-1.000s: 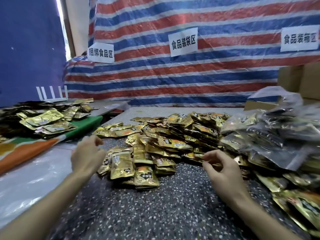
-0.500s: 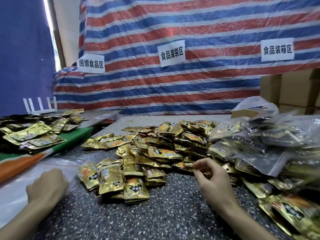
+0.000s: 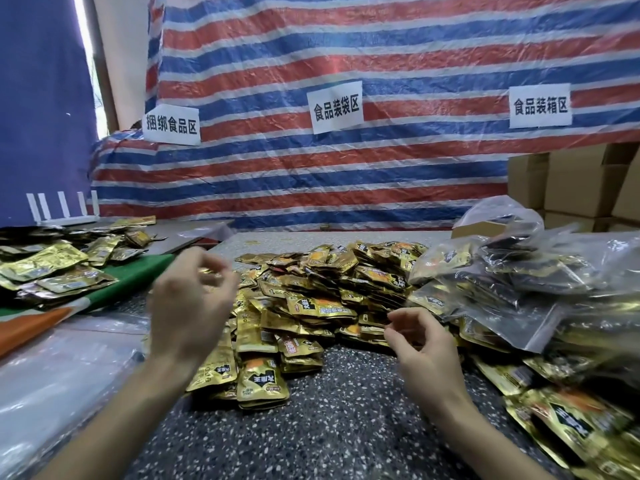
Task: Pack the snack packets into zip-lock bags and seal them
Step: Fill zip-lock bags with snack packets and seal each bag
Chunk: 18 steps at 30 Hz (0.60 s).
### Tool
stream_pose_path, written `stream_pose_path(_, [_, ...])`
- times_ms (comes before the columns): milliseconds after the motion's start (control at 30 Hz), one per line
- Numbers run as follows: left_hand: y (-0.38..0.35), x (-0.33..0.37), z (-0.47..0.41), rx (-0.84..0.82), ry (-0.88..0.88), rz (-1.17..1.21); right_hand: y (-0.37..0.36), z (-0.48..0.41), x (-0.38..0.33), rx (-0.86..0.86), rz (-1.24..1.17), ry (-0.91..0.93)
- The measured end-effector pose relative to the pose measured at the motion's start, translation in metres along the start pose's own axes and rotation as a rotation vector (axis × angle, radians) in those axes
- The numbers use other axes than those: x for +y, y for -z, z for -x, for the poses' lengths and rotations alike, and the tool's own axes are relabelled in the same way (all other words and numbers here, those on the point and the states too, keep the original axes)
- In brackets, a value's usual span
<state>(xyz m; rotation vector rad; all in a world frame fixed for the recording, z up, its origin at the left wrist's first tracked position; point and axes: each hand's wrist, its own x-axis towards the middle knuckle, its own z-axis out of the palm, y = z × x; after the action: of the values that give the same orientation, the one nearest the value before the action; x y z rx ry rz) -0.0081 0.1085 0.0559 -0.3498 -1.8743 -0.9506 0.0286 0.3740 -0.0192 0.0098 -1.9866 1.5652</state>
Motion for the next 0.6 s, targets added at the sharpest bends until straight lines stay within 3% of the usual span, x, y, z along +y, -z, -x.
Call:
stream_pose_path(233, [-0.079, 0.057, 0.047, -0.110, -0.294, 0.379, 0.004, -0.004, -0.008, -0.055, -0.238, -0.087])
stream_pose_path(367, [-0.102, 0.052, 0.086, -0.261, -0.419, 0.443, 0.009, -0.006, -0.016, -0.142, -0.349, -0.157])
stream_pose_path(600, [-0.094, 0.044, 0.096, -0.387, -0.522, 0.406, 0.013, -0.009, -0.015, -0.374, -0.279, -0.223])
